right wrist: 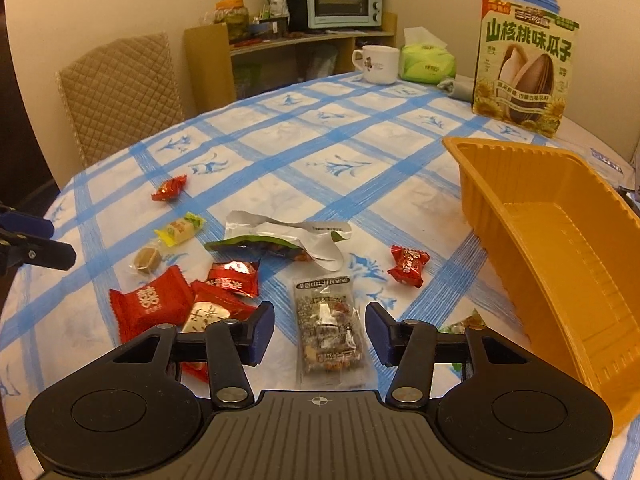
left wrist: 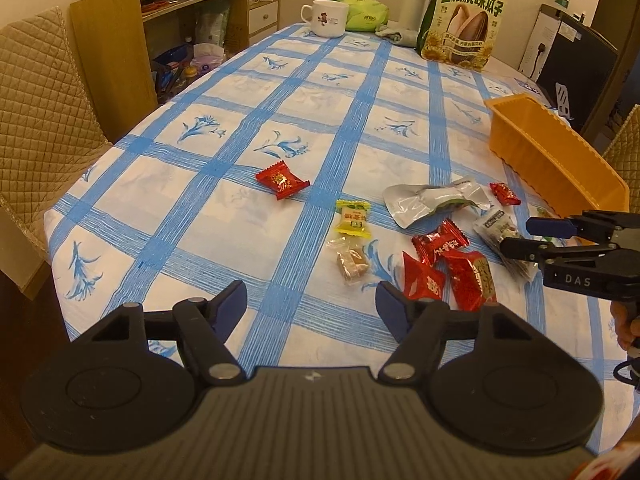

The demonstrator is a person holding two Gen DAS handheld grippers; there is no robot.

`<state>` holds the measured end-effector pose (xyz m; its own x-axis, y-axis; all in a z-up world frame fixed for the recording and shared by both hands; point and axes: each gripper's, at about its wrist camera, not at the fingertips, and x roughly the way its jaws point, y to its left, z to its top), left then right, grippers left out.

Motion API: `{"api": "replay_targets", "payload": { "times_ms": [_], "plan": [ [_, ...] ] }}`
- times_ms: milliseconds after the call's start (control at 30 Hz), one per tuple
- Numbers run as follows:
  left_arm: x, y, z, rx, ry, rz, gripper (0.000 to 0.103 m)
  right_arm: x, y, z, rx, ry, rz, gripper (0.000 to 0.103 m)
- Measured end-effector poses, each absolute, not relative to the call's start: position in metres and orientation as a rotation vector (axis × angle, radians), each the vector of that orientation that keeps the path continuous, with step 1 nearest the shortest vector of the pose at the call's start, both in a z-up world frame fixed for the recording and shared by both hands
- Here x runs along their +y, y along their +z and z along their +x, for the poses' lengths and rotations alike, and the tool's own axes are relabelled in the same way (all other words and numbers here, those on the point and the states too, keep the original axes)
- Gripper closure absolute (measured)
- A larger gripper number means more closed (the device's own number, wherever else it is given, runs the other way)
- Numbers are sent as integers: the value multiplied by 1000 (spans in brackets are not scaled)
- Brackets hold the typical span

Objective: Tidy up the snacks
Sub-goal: 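Close the right gripper on the clear bag of seeds, then carry the seed bag with the right gripper over the orange tray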

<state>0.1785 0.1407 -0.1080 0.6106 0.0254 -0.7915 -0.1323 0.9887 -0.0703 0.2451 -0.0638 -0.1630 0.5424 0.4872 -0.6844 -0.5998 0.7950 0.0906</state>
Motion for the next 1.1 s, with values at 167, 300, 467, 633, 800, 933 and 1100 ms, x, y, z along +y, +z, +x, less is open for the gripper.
{"api": "replay_targets", "payload": {
  "times_ms": [167,300,467,633,800,933,1100],
  "plan": [
    [140,-113,187,920,95,-127,38,-62,-171,254,778,659,-171,54],
    [139,-116,193,922,94,-122,39,-58,-177,257,786,661,-186,58],
    [137,-121,201,935,85,-113,44,-58,-180,257,777,665,-204,64],
    [135,-128,210,945,73,-103,45,-66,-169,255,763,646,-158,65],
    [129,-134,220,958,45,-96,52,-80,-151,250,743,621,-111,65],
    [125,-140,230,969,32,-98,60,-95,-141,245,736,588,-85,65],
    [124,-147,238,973,36,-110,65,-119,-133,239,731,540,-56,65]
  ]
}}
